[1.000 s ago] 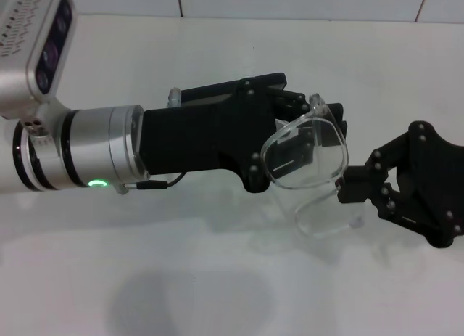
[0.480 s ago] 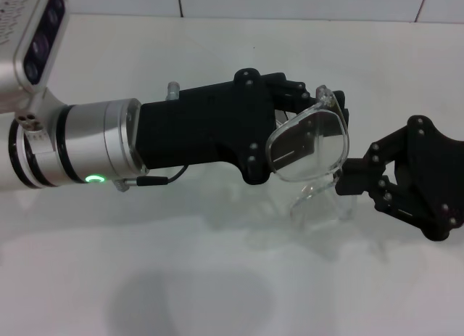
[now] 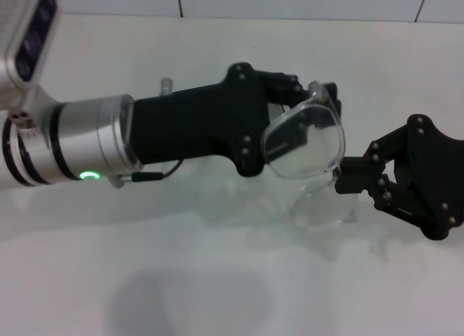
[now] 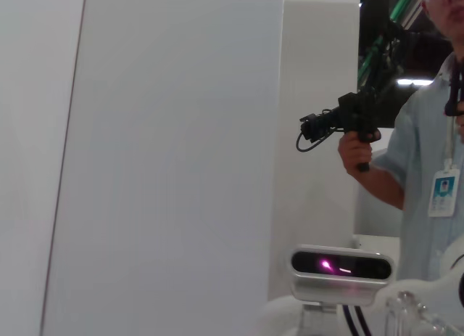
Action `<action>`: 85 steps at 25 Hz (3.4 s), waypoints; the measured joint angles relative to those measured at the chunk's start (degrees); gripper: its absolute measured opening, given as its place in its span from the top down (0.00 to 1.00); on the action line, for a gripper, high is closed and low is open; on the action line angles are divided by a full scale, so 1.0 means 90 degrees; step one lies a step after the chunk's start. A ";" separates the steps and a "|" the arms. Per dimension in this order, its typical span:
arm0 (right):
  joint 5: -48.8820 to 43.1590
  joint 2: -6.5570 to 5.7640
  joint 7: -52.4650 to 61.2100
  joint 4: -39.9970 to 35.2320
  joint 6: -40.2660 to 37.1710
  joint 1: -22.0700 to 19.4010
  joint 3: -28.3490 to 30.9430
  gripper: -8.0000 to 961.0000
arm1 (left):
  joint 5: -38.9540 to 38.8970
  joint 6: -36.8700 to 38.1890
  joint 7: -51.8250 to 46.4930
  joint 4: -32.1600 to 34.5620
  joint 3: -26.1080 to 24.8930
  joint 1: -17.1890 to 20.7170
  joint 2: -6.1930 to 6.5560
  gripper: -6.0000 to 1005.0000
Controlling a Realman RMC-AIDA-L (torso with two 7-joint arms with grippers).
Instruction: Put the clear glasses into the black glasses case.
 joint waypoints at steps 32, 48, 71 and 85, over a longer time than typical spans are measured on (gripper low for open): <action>0.1464 0.0014 -0.0739 0.0087 -0.0513 -0.0072 -0.1288 0.95 | -0.0205 0.0132 -0.0103 -0.1233 -0.0878 -0.0054 0.0000 0.85; 0.1484 0.0020 -0.0762 0.0192 -0.0099 -0.0082 -0.1397 0.95 | -0.0464 0.0757 -0.0141 -0.1184 -0.0775 -0.0053 0.0000 0.85; 0.1480 -0.0002 -0.0712 0.0205 0.0427 -0.0049 -0.1416 0.95 | -0.0482 0.0771 -0.0139 -0.0534 -0.0214 -0.0033 0.0000 0.85; 0.1438 -0.0028 -0.0584 0.0152 0.0333 -0.0016 -0.1399 0.95 | -0.0365 0.0683 -0.0090 -0.0649 -0.1538 0.0343 0.0048 0.85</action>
